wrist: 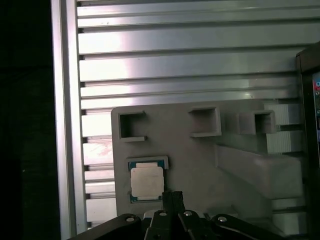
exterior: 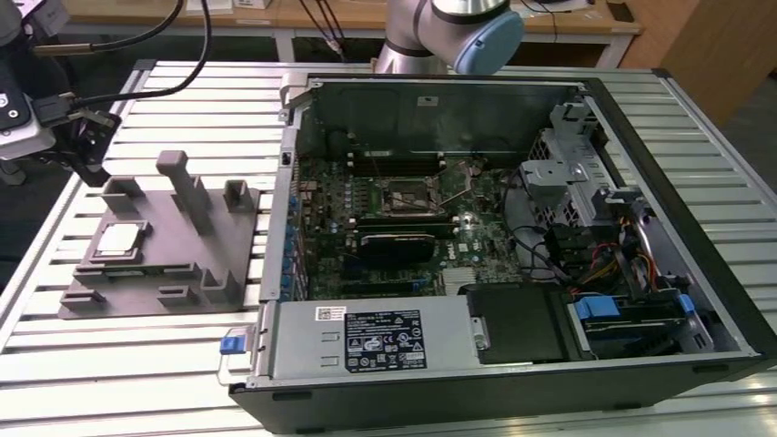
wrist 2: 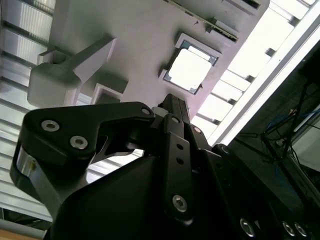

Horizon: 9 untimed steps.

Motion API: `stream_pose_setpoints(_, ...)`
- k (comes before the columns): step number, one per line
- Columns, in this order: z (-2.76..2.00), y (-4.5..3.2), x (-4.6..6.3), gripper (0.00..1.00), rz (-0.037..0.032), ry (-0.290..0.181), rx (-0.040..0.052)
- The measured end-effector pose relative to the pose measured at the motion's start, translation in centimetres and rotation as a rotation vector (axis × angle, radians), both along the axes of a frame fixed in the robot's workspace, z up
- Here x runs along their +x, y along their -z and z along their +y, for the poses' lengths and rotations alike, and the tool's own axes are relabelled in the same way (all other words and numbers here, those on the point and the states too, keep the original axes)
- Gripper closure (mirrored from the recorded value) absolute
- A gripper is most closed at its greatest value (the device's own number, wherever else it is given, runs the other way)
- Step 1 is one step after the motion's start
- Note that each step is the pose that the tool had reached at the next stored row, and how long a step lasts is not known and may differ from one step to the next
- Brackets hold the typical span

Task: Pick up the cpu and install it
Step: 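Pick up the cpu and move it towards the insertion slot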

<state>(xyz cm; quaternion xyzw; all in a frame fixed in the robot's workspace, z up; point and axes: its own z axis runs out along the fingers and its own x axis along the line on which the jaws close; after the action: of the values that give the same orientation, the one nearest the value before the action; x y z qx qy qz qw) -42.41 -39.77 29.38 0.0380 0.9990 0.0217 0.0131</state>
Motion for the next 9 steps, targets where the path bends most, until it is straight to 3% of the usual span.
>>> stream_pose_setpoints(9,-0.11,0.84,-0.5,0.89,0.0001,0.0,-0.0001)
